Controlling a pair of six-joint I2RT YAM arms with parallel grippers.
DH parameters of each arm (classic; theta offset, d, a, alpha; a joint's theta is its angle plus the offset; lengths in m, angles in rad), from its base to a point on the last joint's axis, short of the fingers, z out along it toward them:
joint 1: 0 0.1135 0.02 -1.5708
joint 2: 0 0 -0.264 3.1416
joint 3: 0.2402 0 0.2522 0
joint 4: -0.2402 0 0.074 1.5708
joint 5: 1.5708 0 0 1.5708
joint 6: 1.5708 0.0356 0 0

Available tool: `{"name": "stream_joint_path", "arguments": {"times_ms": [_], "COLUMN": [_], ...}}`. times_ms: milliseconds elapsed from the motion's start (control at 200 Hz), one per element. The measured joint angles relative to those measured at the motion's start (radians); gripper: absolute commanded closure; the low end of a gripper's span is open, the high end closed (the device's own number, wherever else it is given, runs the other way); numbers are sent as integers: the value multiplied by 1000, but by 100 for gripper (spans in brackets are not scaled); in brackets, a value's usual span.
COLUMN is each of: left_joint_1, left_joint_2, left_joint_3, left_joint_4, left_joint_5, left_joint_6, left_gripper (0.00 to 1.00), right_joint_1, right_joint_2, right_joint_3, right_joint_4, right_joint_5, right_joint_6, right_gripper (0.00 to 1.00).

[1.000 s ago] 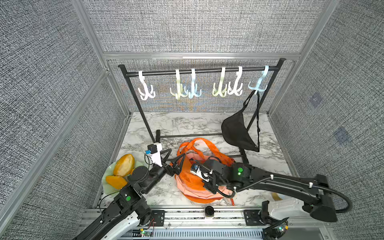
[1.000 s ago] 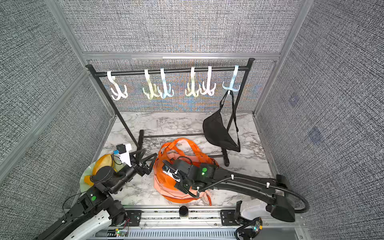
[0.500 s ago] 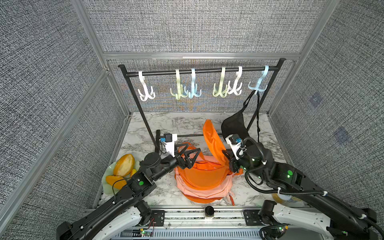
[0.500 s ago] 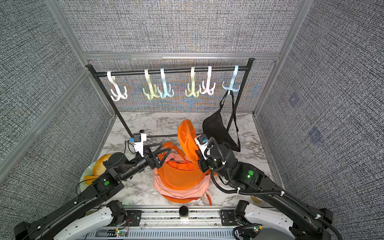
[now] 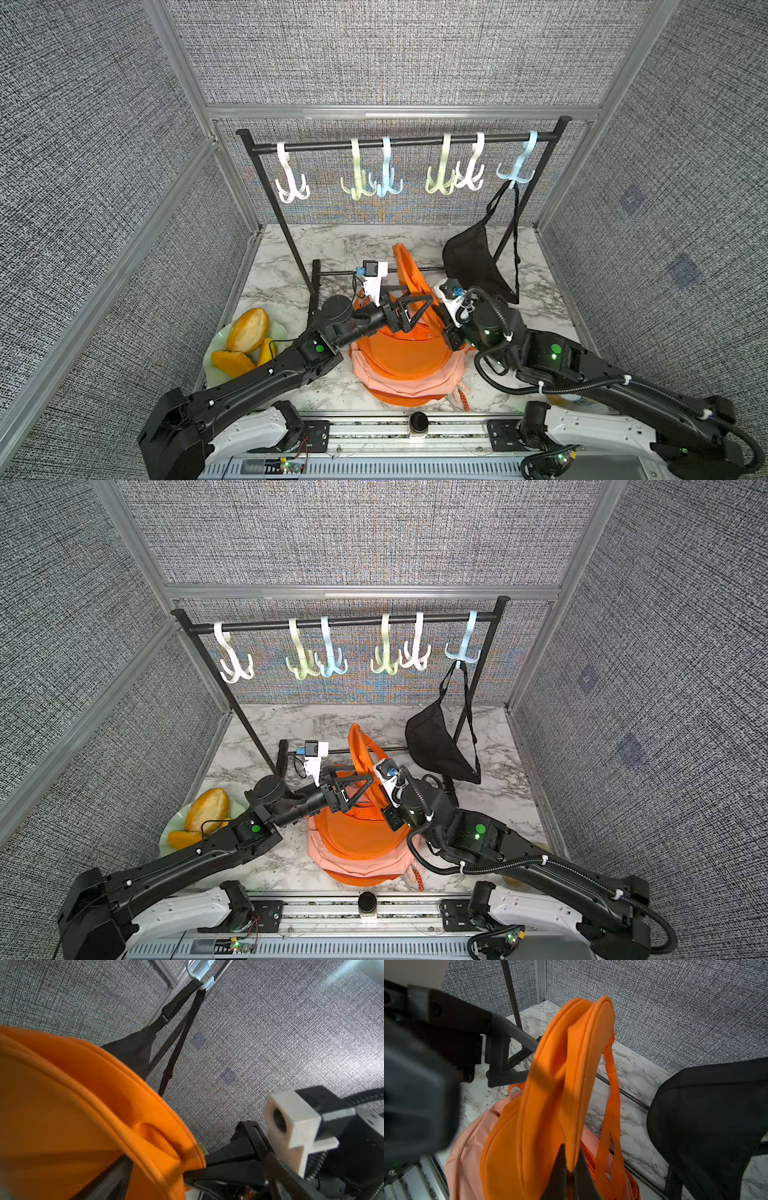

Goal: Hang the bag on a hook
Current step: Pick up the bag from the bag.

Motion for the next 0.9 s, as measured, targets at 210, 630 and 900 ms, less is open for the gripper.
{"name": "stream_joint_path", "arguments": {"times_ms": [210,630,900], "left_joint_1": [-6,-11,-10], "left_joint_2": [23,-16,-18], "left_joint_3": [6,35,37], "left_joint_4": [-25,-197,-211], "left_joint_5": [-40,-182,-207], "left_joint_6": [1,32,61], "left_gripper": [27,79,54], "right_joint_1": [86,158,188], "right_joint_2": [72,142,193], "right_joint_3": [5,21,45], "right_joint_4": [12,29,29], "right_joint_5": [164,320,363], "right_joint_6": [-36,-95,-133], "right_gripper": [100,100,100]}}
